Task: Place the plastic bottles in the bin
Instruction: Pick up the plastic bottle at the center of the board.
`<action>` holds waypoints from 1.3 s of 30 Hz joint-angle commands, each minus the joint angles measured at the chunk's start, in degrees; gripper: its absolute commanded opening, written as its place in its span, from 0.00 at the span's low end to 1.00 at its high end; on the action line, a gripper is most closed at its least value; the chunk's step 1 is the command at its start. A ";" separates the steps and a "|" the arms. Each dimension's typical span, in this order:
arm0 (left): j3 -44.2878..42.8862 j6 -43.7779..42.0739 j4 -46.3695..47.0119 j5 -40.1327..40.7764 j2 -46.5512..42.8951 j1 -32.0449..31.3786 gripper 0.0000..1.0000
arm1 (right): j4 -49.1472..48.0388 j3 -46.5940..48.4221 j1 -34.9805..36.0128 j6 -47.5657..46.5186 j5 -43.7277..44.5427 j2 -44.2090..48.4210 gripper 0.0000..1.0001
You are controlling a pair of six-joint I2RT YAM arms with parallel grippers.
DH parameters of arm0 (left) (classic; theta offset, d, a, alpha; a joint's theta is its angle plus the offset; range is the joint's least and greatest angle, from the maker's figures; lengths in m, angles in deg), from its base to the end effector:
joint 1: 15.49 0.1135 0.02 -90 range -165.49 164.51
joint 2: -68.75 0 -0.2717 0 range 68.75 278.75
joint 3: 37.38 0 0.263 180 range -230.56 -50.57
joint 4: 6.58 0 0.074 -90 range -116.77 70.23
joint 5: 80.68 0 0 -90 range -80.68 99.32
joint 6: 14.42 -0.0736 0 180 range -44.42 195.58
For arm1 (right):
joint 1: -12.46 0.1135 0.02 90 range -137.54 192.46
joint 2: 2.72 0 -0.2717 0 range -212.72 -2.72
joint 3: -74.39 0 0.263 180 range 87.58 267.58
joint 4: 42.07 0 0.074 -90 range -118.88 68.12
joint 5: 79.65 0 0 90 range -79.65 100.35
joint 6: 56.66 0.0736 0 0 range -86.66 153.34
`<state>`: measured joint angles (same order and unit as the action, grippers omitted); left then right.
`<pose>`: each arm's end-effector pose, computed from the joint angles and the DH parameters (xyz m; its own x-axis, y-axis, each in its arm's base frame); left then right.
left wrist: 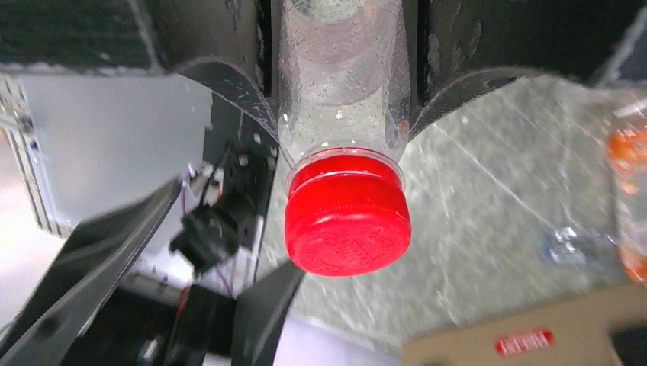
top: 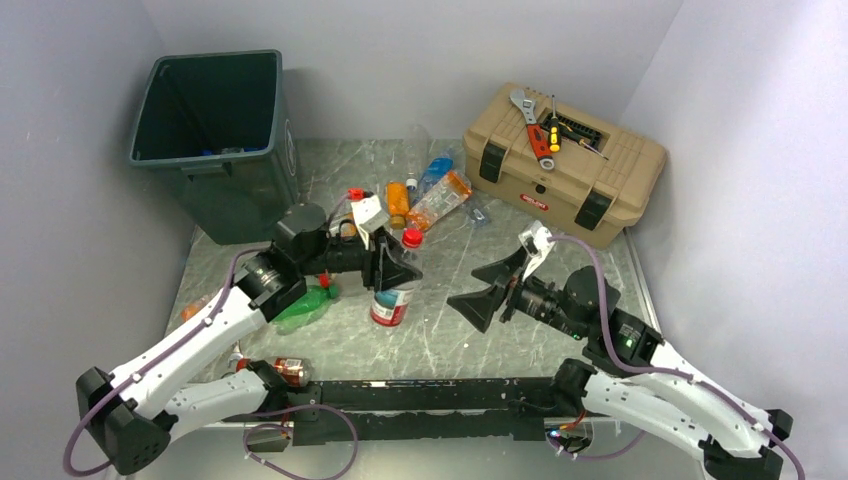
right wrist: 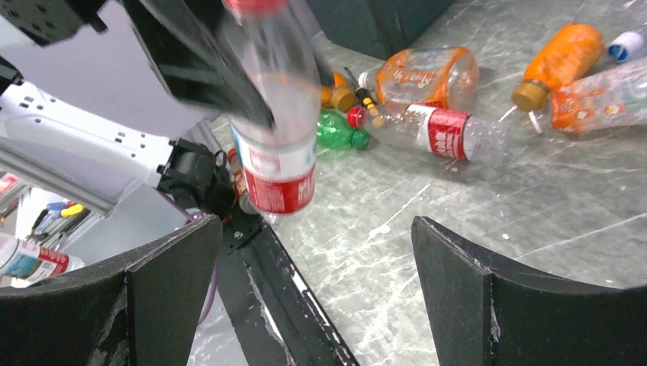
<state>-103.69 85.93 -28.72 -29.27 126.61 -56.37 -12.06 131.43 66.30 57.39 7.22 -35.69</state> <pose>0.1691 -0.2071 0.3511 -0.3503 0.1175 -0.9293 0.9218 0.2190 -0.3198 0.1023 0.1468 0.3534 -0.3974 0.1459 -0.9060 -0.7406 0.5320 0.4105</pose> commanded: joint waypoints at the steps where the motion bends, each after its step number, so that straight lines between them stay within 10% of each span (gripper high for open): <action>1: -0.11 10.17 16.46 7.16 -2.33 0.13 0.30 | -12.84 -8.80 0.03 3.18 -3.67 3.62 0.98; 8: -2.28 21.10 28.36 6.29 1.80 0.15 0.27 | -33.28 -17.02 2.78 5.82 -2.83 2.69 1.00; 19: -2.84 24.96 32.23 5.76 3.59 0.11 0.26 | -39.69 -11.75 11.32 -0.74 8.27 -9.92 1.00; 25: -2.16 26.48 33.61 5.25 2.83 0.02 0.27 | -39.79 -10.80 11.37 -0.62 11.65 -13.74 0.81; 32: -4.98 24.32 27.71 5.30 1.38 0.05 0.79 | -39.98 -10.51 11.37 -1.87 10.36 -14.89 0.48; 39: -12.15 18.75 17.28 14.69 -1.24 0.07 0.89 | -38.13 -11.13 11.37 -3.45 10.61 -14.17 0.42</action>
<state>-109.39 108.29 -6.47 -20.26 127.75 -56.18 -48.82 118.51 77.69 55.80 16.50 -50.78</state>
